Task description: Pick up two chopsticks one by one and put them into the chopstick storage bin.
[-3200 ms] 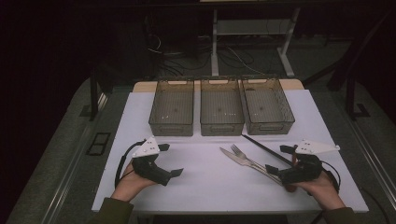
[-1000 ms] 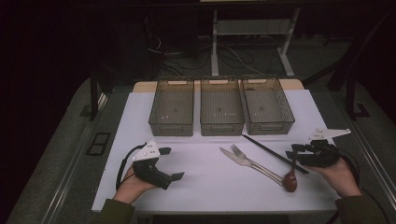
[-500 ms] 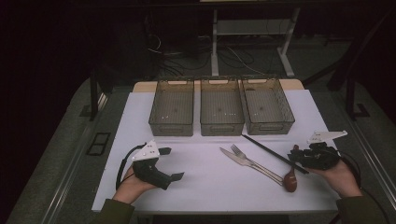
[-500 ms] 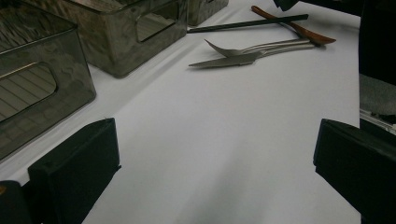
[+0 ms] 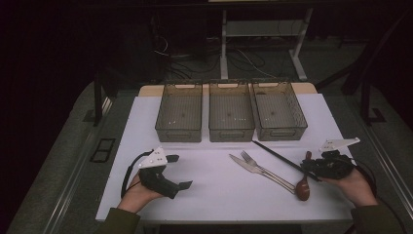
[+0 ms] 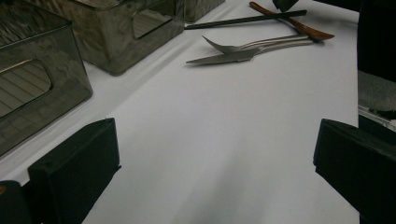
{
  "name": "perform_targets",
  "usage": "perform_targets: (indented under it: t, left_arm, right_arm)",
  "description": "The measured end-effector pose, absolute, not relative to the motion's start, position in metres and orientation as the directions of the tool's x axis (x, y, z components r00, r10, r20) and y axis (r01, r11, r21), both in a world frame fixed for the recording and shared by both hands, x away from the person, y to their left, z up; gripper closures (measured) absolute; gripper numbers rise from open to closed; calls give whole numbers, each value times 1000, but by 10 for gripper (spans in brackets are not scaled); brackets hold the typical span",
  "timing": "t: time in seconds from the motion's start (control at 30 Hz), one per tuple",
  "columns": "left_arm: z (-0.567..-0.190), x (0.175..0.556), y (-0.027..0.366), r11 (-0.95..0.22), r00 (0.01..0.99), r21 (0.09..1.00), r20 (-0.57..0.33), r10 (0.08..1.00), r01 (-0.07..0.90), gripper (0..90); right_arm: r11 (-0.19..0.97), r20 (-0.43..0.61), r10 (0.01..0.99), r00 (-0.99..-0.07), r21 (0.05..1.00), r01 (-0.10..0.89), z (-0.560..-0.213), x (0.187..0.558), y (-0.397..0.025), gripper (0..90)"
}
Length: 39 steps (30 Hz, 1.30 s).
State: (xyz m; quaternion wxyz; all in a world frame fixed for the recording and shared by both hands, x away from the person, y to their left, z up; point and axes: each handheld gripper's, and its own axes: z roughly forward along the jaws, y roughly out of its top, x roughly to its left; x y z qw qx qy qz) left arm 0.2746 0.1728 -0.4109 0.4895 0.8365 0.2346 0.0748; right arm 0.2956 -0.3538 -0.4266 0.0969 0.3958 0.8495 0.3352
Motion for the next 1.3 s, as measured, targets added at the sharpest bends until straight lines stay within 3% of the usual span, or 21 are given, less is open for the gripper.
perform_targets:
  t: [1.3]
  left_arm:
    - [-413,274,170,-440,888,843,-93,450,311,0]
  right_arm:
    - [503,63,733,-677,620,602,-441,308,-350,805]
